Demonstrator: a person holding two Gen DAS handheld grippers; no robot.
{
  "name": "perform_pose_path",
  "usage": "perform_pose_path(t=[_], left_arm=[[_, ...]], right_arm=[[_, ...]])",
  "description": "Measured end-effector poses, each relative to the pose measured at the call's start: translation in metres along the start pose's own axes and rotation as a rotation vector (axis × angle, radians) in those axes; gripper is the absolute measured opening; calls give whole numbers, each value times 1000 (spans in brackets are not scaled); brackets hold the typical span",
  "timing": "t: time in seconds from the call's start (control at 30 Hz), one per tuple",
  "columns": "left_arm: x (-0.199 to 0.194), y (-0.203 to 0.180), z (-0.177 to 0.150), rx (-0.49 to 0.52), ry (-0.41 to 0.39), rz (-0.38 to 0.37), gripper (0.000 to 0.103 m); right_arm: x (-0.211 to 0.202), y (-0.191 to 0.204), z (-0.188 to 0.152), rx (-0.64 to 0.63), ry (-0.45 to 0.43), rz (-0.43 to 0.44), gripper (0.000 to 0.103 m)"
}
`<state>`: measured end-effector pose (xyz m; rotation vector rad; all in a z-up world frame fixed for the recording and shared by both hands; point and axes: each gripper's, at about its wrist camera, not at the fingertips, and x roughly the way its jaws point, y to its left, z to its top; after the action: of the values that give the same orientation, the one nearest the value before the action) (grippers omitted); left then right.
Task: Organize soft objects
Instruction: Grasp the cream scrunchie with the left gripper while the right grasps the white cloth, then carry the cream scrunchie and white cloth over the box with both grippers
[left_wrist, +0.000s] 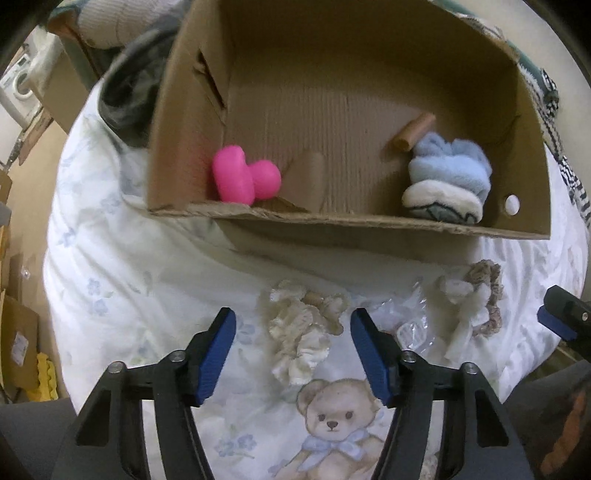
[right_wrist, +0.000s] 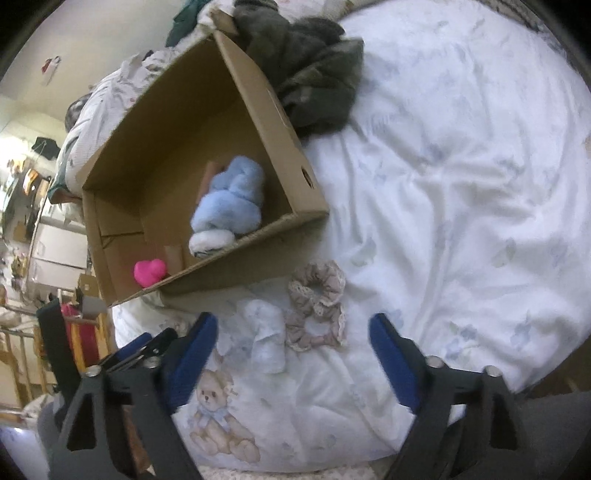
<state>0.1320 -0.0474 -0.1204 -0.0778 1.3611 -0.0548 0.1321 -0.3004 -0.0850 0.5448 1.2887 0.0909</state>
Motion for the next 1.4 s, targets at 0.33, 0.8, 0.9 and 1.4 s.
perform_pose_path(t=[0.33,0.8,0.9,1.4], left_arm=[[-1,1,1,11,35,-23,13],[-50,23,-15,5,-77,-50,13],[-52,23,-13,5,-84,-47,13],[-72,26,-21,6,-169,13,13]], right_arm=[[43,28,6,-49,111,20,61],[71,60,0,-186,135,-99,30],[56,60,-4,-188,101,-54,30],[-1,50,-14,-210,3,78,30]])
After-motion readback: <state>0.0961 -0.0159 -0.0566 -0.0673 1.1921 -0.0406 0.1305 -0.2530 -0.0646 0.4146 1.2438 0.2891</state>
